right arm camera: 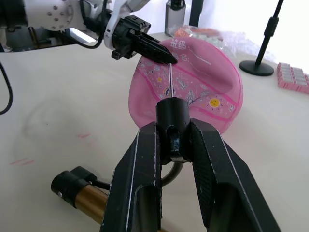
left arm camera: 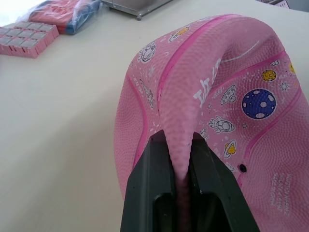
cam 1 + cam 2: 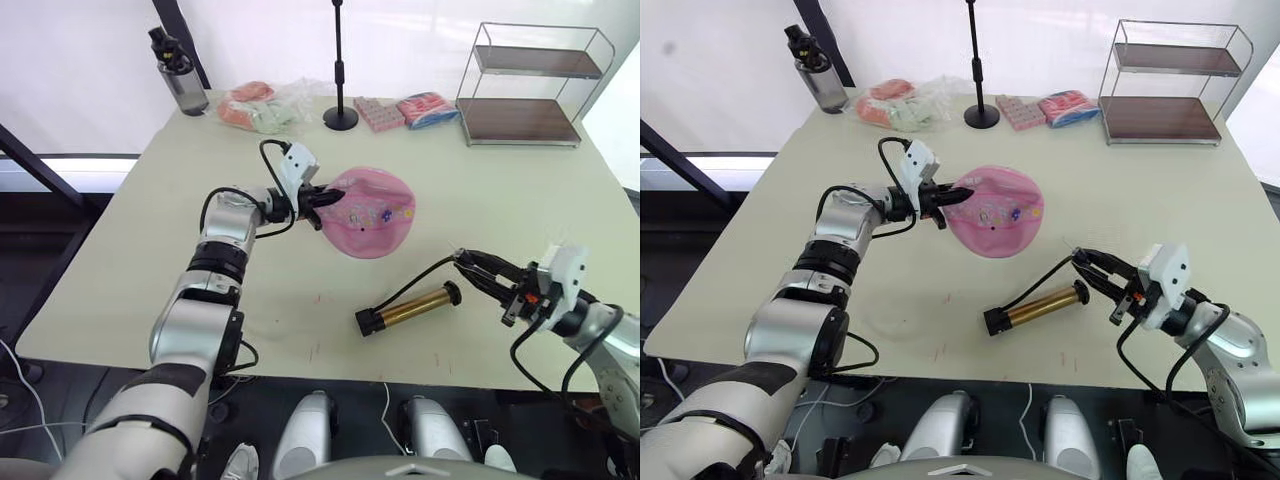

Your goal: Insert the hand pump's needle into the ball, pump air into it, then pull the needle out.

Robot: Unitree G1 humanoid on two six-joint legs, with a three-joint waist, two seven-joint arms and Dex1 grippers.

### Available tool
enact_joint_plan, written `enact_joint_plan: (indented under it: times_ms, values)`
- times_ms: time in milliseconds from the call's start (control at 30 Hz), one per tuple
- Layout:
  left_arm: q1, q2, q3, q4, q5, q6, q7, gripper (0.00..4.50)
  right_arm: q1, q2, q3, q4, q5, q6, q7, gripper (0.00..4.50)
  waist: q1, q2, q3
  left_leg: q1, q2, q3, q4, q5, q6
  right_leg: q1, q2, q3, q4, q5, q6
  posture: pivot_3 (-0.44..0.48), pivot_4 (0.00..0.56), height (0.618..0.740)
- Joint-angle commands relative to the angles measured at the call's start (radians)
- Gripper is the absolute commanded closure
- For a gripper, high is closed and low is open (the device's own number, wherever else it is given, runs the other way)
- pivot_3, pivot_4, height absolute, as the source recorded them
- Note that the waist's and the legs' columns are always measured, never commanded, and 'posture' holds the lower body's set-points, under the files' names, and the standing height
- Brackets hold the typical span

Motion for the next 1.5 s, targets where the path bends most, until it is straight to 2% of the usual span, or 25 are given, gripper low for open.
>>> enact_joint_plan:
  times_ms: [33,200,367,500,600,800,1167,1400,1500]
  values:
    - [0.043,-0.032,0.023,-0.162,-0.028,0.061,0.067,4.47,-0.073,-0.037,0.036,-0.086,0.003,0.152,-0.086,4.16,0.0,0.0,0.0,0.0,0.0,-0.001,0.0,0.0,0.0,0.0,0.0,0.0,0.0,0.0,0.0,0.0,0.15,0.736]
    - [0.115,-0.061,0.04,-0.316,-0.033,0.165,0.159,4.47,-0.18,-0.072,0.082,-0.111,-0.001,0.349,-0.175,4.16,0.005,0.0,0.0,0.0,0.0,-0.002,0.002,0.0,0.0,0.0,-0.001,-0.001,0.001,0.0,0.0,0.0,0.15,0.736]
    - [0.167,-0.079,0.034,-0.401,-0.025,0.2,0.213,4.47,-0.344,-0.058,0.102,-0.114,0.072,0.571,-0.254,4.16,0.003,0.0,0.0,0.0,-0.001,-0.003,0.002,0.0,0.0,0.0,-0.001,-0.001,0.002,0.0,0.0,0.0,0.15,0.736]
    - [0.195,-0.101,0.036,-0.445,-0.027,0.204,0.256,4.47,-0.522,-0.111,0.228,-0.045,0.024,0.725,-0.241,4.16,0.002,0.0,0.0,0.0,-0.001,-0.004,0.002,0.0,-0.001,-0.001,-0.001,0.0,0.003,0.0,0.0,0.0,0.15,0.736]
    - [0.211,-0.116,0.04,-0.467,-0.029,0.2,0.279,4.47,-0.648,-0.093,0.289,0.029,0.03,0.823,-0.233,4.16,0.004,0.0,0.0,-0.001,-0.002,-0.004,0.002,0.001,-0.001,-0.001,-0.002,0.0,0.004,0.0,0.0,0.0,0.15,0.736]
    - [0.241,-0.126,0.031,-0.491,-0.023,0.198,0.297,4.47,-0.813,-0.005,0.354,0.202,-0.008,0.916,-0.262,4.16,0.004,0.0,0.0,-0.002,-0.003,-0.003,0.002,0.001,-0.001,-0.003,-0.003,0.0,0.004,0.0,0.0,0.0,0.15,0.736]
    - [0.257,-0.13,0.021,-0.478,-0.011,0.156,0.315,4.47,-0.988,0.093,0.459,0.367,-0.078,1.039,-0.258,4.16,0.002,0.0,0.0,-0.003,-0.004,-0.003,0.002,0.001,-0.001,-0.005,-0.003,0.0,0.007,0.0,0.0,0.0,0.15,0.736]
    - [0.261,-0.132,0.019,-0.463,-0.01,0.14,0.315,4.47,-1.094,0.089,0.61,0.432,-0.148,1.05,-0.208,4.16,0.001,0.0,0.0,-0.003,-0.004,-0.003,0.002,0.001,-0.002,-0.006,-0.003,0.0,0.008,0.0,0.0,0.0,0.15,0.736]
    - [0.261,-0.132,0.019,-0.461,-0.011,0.137,0.316,4.47,-1.129,0.103,0.63,0.476,-0.155,1.068,-0.186,4.16,0.001,0.001,0.0,-0.003,-0.004,-0.003,0.002,0.001,-0.002,-0.006,-0.003,0.0,0.008,0.0,0.0,0.0,0.15,0.736]
